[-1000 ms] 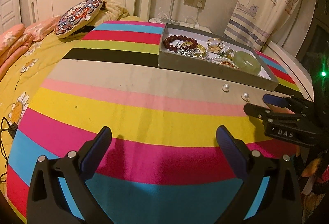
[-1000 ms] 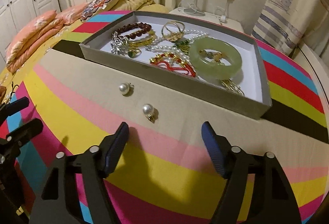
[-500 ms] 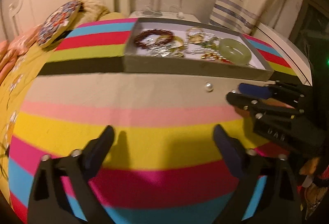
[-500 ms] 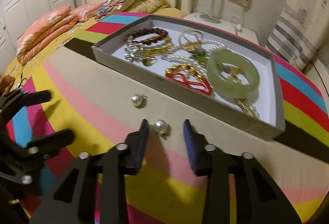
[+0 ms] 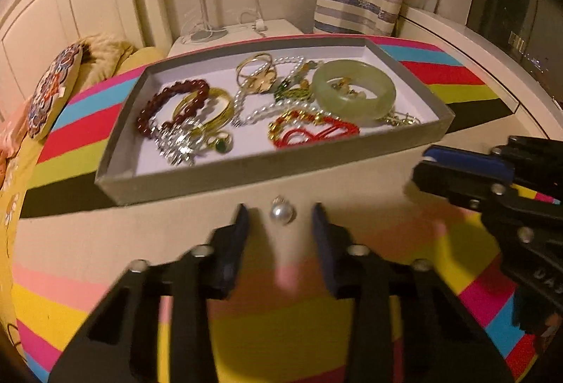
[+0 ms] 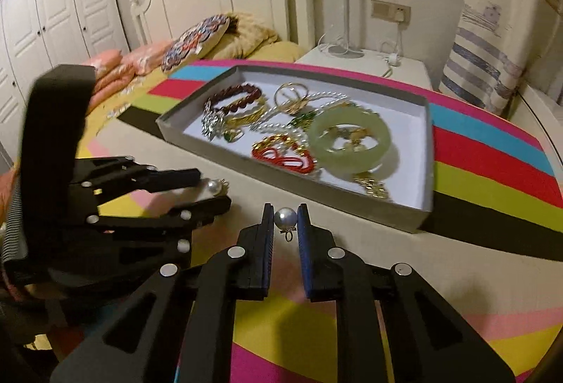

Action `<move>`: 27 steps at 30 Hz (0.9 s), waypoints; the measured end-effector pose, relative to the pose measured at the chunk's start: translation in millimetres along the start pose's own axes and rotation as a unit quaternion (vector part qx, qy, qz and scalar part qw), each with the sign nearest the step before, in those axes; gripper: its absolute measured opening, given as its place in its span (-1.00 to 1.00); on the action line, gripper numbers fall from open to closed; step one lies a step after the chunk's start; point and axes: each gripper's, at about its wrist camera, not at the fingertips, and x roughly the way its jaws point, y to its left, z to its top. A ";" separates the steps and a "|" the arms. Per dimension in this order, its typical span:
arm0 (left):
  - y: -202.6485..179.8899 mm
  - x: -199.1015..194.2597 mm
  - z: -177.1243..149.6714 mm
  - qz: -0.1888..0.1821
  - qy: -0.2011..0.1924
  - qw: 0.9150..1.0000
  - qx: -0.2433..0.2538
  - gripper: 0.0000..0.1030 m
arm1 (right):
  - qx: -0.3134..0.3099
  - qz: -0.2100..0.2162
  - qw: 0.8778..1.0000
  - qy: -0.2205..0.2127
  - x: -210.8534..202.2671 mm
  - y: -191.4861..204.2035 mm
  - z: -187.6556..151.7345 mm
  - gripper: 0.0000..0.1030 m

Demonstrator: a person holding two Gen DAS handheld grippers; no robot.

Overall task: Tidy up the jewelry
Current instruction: 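Grasp one pearl stud earring with the right tool while the left tool grasps the other, then carry both pearl studs over the gray box and open both tools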

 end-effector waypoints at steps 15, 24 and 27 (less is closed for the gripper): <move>-8.5 -9.3 64.0 -0.075 -0.054 0.995 -0.032 -0.75 | 0.069 -0.011 0.997 -0.035 14.8 -55.5 36.3 -0.70; 24.1 15.4 63.6 -0.016 -0.029 0.997 -0.067 -0.75 | 0.035 0.028 0.999 -0.023 36.9 -24.2 45.5 -0.70; 32.0 19.3 59.1 -0.012 -0.023 0.997 -0.074 -0.67 | 0.024 0.036 0.999 -0.011 50.3 -13.6 47.6 -0.69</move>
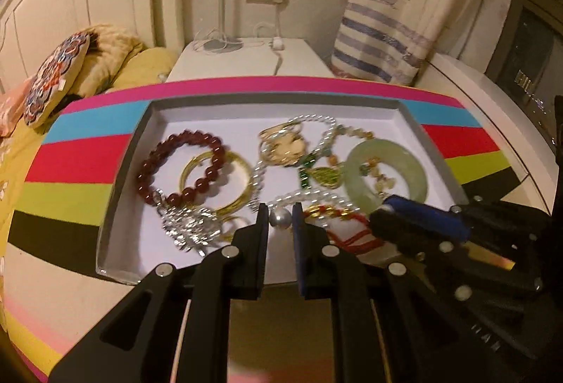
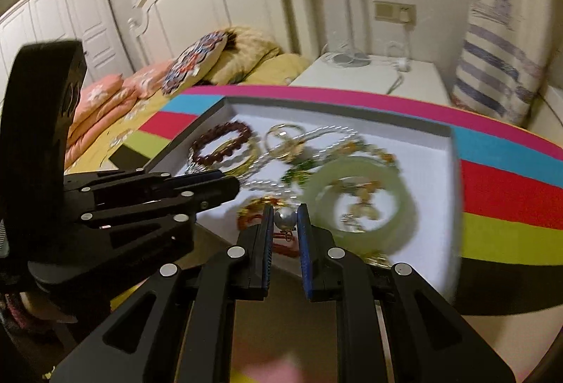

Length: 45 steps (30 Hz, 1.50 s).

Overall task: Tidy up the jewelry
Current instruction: 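Carry both pearl studs over the gray box and open both tools, then withdraw both open tools from the box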

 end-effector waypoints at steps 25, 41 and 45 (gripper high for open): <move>18.4 -99.7 -78.2 0.099 -0.131 0.986 -0.008 0.96 | 0.087 -0.162 0.980 -0.076 -78.2 13.6 -48.9 0.90; 21.4 -97.9 -83.2 0.108 -0.138 0.984 -0.021 0.96 | 0.061 -0.210 0.974 -0.061 -56.9 24.1 -54.6 0.90; 19.2 -96.7 -83.8 0.111 -0.136 0.984 -0.015 0.96 | 0.073 -0.204 0.974 -0.061 -57.6 19.4 -55.3 0.90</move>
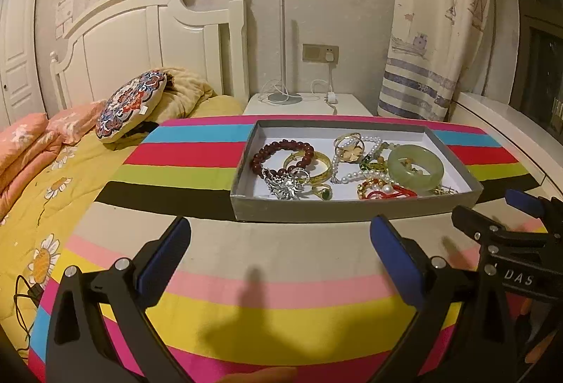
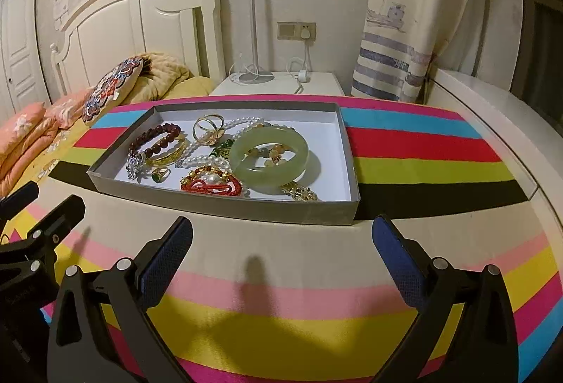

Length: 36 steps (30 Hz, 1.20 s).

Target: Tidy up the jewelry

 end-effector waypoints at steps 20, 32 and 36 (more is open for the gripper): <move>0.2 0.7 -0.9 -0.002 0.001 1.000 0.001 0.96 | 0.004 0.002 1.000 0.002 1.4 -0.1 0.2 0.90; -1.5 0.6 -0.7 0.000 0.002 1.000 0.000 0.96 | 0.007 0.002 1.000 0.006 3.4 -0.6 -2.0 0.91; -2.9 0.6 -0.3 -0.002 0.001 1.000 0.003 0.96 | 0.007 0.002 1.000 0.006 3.4 -0.9 -1.8 0.91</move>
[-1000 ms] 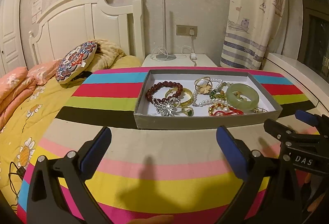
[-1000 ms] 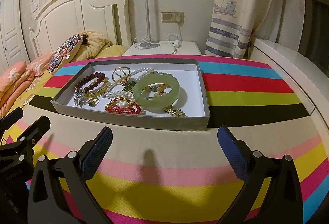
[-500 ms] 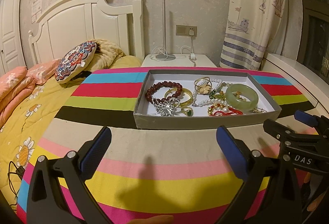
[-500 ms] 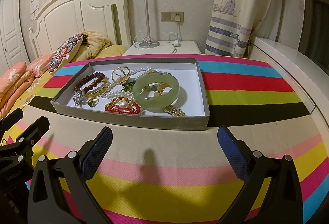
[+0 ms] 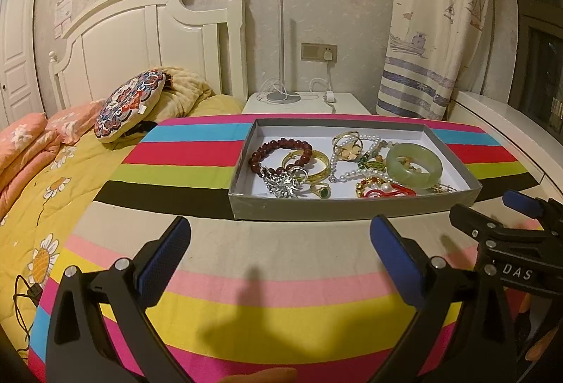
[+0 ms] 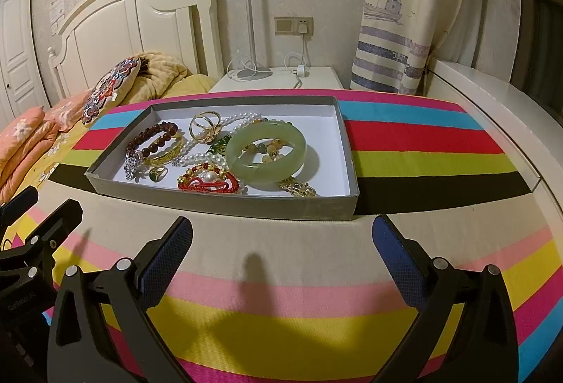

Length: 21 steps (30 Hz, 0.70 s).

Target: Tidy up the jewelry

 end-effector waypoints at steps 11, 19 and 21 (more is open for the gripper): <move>-0.3 -2.1 -0.5 -0.002 -0.003 1.000 -0.001 0.96 | 0.001 0.000 1.000 0.001 0.3 -0.1 0.2 0.91; -2.6 -2.8 0.0 -0.002 -0.004 1.000 -0.001 0.96 | 0.001 0.000 1.000 0.001 1.0 -0.6 0.1 0.91; -2.3 -2.9 0.1 -0.002 -0.004 1.000 -0.001 0.96 | 0.001 0.000 1.000 0.001 1.5 -0.3 -0.9 0.91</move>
